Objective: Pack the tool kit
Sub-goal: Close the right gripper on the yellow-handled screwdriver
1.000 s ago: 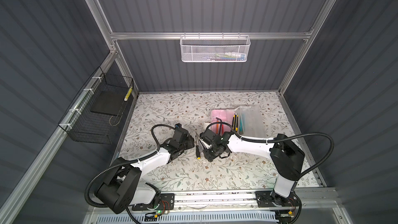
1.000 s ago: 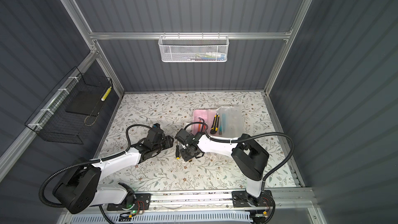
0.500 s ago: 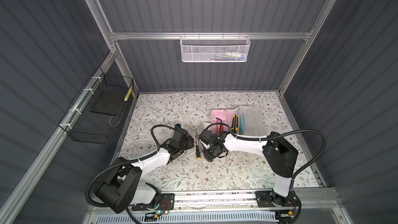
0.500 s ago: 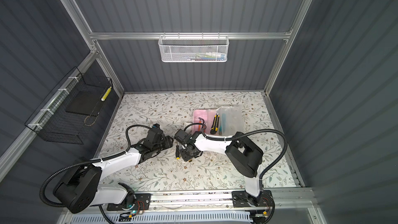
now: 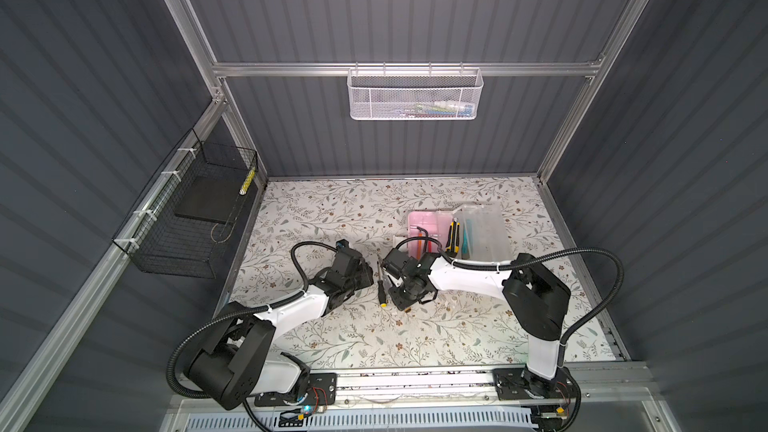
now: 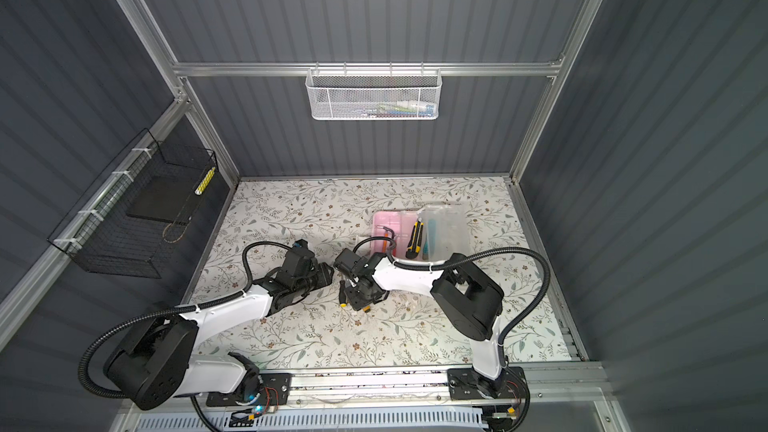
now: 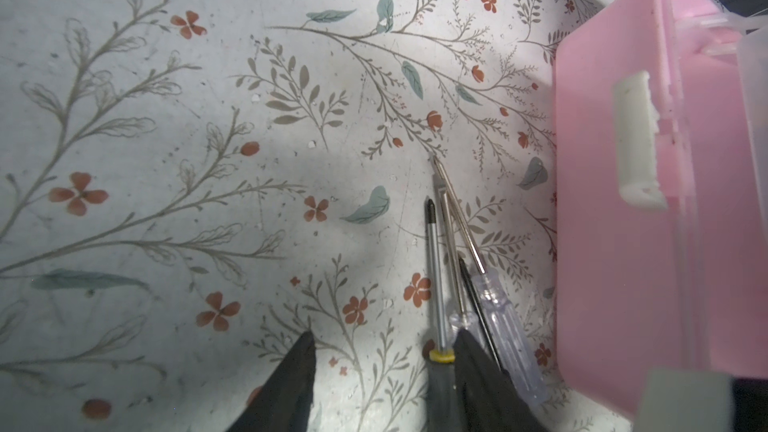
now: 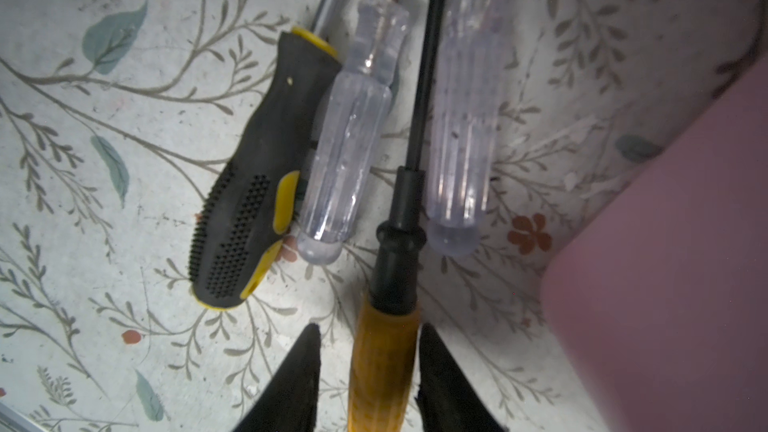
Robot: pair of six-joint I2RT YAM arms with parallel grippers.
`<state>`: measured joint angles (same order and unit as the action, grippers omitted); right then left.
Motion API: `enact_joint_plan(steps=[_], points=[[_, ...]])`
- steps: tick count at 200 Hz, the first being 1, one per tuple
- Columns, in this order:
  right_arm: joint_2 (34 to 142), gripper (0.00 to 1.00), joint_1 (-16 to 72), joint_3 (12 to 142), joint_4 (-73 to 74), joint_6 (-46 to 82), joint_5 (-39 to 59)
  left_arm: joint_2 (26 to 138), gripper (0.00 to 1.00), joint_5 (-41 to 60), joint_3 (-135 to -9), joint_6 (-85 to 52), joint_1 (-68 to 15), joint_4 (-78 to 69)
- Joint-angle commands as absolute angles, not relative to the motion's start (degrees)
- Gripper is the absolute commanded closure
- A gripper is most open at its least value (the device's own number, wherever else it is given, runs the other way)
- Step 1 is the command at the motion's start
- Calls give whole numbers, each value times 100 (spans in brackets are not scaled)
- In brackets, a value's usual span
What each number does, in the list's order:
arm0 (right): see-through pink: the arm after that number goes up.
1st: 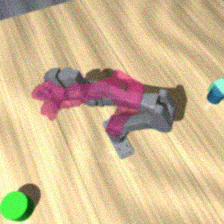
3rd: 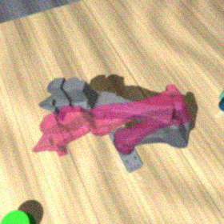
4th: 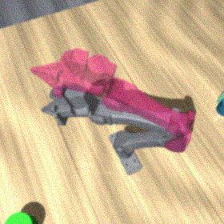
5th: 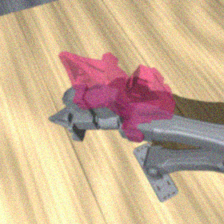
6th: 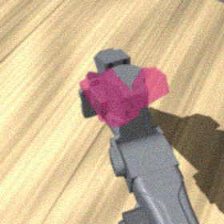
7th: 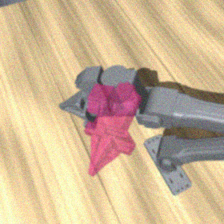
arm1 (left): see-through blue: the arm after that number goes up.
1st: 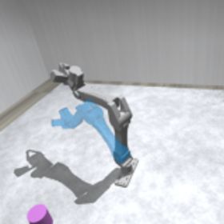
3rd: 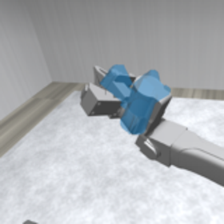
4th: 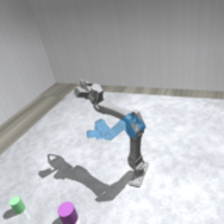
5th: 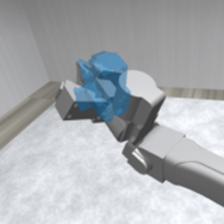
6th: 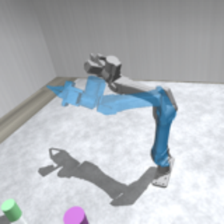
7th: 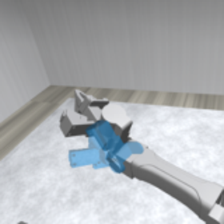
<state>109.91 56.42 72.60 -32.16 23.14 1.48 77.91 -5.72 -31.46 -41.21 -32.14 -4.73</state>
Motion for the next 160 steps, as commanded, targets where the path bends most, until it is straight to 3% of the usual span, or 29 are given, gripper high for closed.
enact_joint_plan(steps=[1, 160], points=[[11161, 60, 5616, 7371, -3466, 2373, -40, 7848, 45, -528, -3058, -4182, -3159, -545], [11099, 69, 5620, 7432, -3654, 2404, -159, 7737, 46, -553, -3059, -4185, -3109, -519]])
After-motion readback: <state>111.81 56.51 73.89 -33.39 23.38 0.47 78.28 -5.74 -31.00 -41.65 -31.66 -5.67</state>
